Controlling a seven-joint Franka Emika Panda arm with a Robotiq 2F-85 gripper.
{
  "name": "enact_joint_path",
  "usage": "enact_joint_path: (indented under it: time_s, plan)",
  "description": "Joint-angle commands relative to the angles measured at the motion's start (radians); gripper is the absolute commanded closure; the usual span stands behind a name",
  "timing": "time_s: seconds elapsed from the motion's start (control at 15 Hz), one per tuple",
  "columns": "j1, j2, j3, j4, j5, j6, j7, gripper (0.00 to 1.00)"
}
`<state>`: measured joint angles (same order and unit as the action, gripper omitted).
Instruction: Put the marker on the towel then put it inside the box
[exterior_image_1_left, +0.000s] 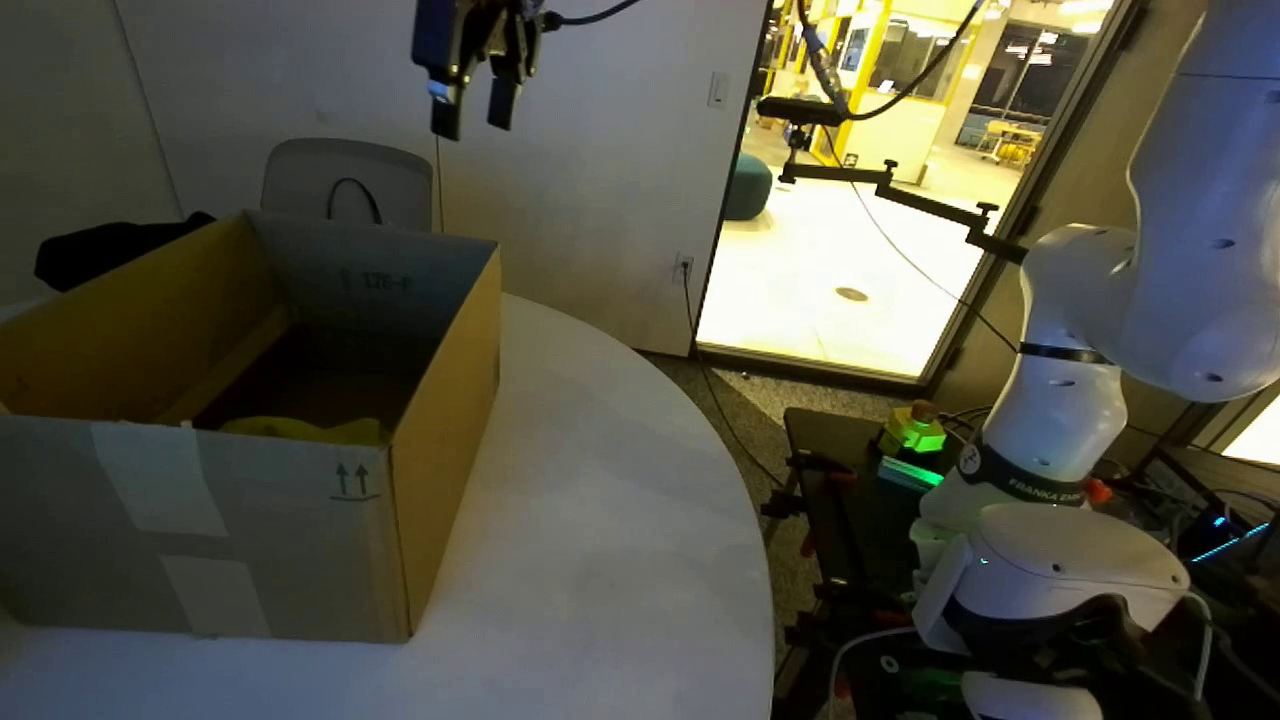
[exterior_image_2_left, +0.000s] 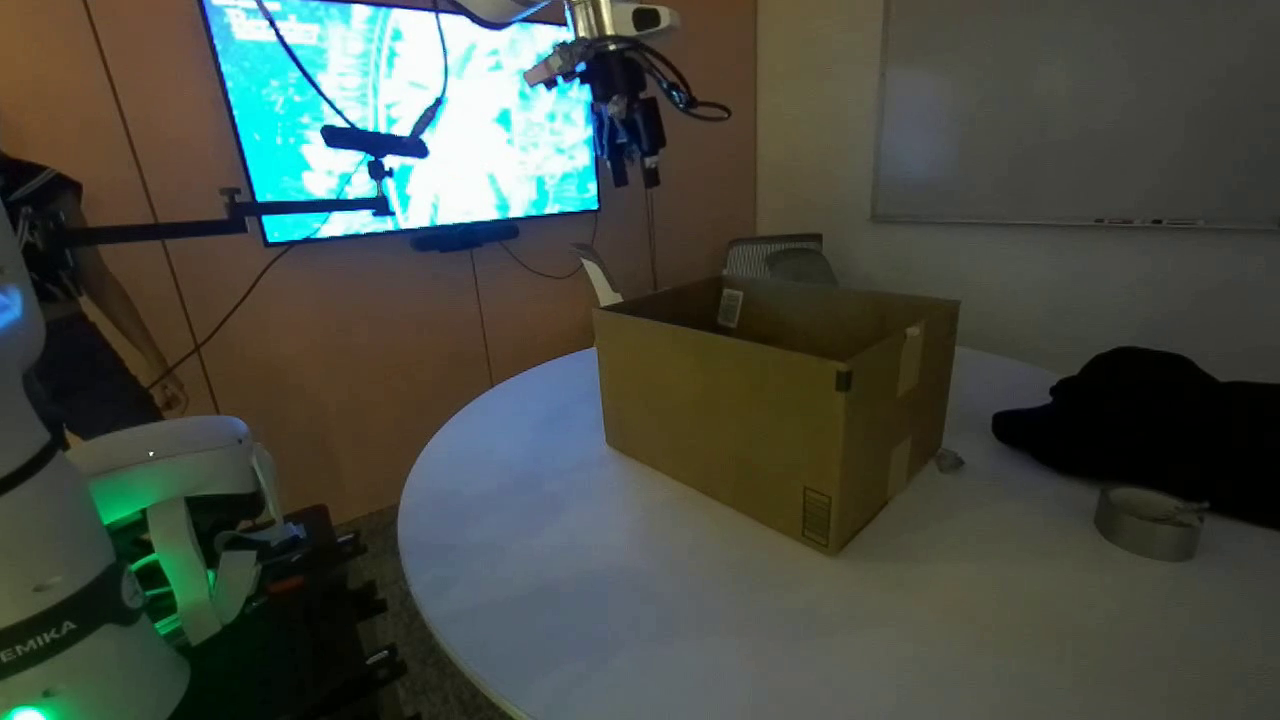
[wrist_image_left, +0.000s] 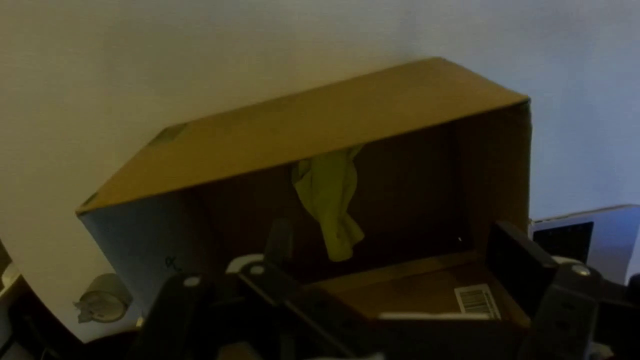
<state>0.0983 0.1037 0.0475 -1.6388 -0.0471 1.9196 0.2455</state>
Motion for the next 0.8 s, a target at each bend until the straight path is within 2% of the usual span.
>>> enact_joint_path:
  time_s: [0.0, 0.47, 0.67, 0.73]
  plan:
    - [-0.015, -0.211, 0.005, -0.247, 0.065, 0.01, -0.027, 0.0]
    - [-0.016, -0.545, 0.011, -0.654, 0.081, 0.028, -0.065, 0.0]
    - [-0.016, -0.686, 0.018, -0.835, 0.066, 0.092, -0.081, 0.0]
    - [-0.024, -0.559, 0.021, -0.695, 0.074, 0.02, -0.058, 0.0]
